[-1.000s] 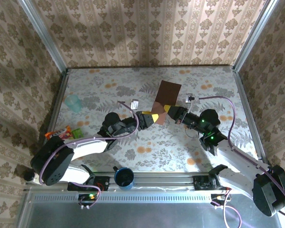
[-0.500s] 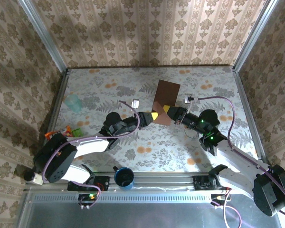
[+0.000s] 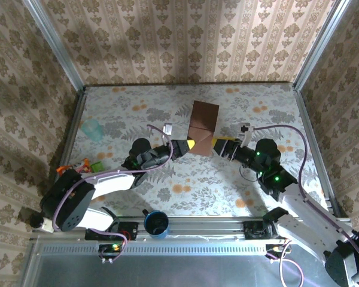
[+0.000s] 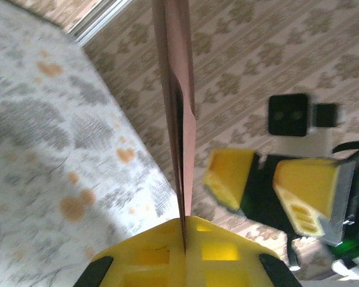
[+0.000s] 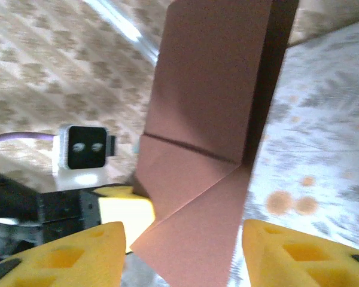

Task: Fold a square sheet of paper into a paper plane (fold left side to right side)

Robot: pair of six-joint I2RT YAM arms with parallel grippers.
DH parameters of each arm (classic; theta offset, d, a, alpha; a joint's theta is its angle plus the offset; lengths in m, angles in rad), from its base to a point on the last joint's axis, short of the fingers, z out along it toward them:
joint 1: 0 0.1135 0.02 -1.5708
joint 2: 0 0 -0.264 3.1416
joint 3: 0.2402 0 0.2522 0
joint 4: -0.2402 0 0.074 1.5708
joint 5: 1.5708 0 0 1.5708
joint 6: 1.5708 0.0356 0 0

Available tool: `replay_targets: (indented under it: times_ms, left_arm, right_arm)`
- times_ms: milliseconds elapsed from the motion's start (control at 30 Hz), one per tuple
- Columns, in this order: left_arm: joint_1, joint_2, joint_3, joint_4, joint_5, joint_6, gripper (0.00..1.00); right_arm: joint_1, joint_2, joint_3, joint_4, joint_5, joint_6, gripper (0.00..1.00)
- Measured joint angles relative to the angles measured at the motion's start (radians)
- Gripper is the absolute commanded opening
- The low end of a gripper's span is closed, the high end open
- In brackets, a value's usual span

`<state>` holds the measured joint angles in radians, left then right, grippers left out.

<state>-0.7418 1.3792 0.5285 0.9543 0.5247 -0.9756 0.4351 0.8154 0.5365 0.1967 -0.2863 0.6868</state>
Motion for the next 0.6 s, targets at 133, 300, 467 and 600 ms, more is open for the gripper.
replay_targets:
  times_ms: [133, 300, 467, 600]
  left_arm:
    - [0.002, -0.072, 0.092, -0.392, -0.045, 0.153, 0.0]
    - [-0.029, -0.093, 0.351, -0.935, -0.24, 0.375, 0.0]
    - [-0.1, -0.041, 0.533, -1.333, -0.522, 0.509, 0.0]
    - [-0.179, 0.079, 0.636, -1.586, -0.79, 0.528, 0.0]
  right_arm:
    - [-0.021, 0.002, 0.093, -0.259, 0.141, -0.084, 0.69]
    - [-0.059, 0.043, 0.151, -0.499, 0.277, -0.171, 0.86]
    - [-0.121, 0.055, 0.17, -0.637, 0.349, -0.238, 0.94]
    - [-0.156, 0.043, 0.169, -0.679, 0.375, -0.248, 0.96]
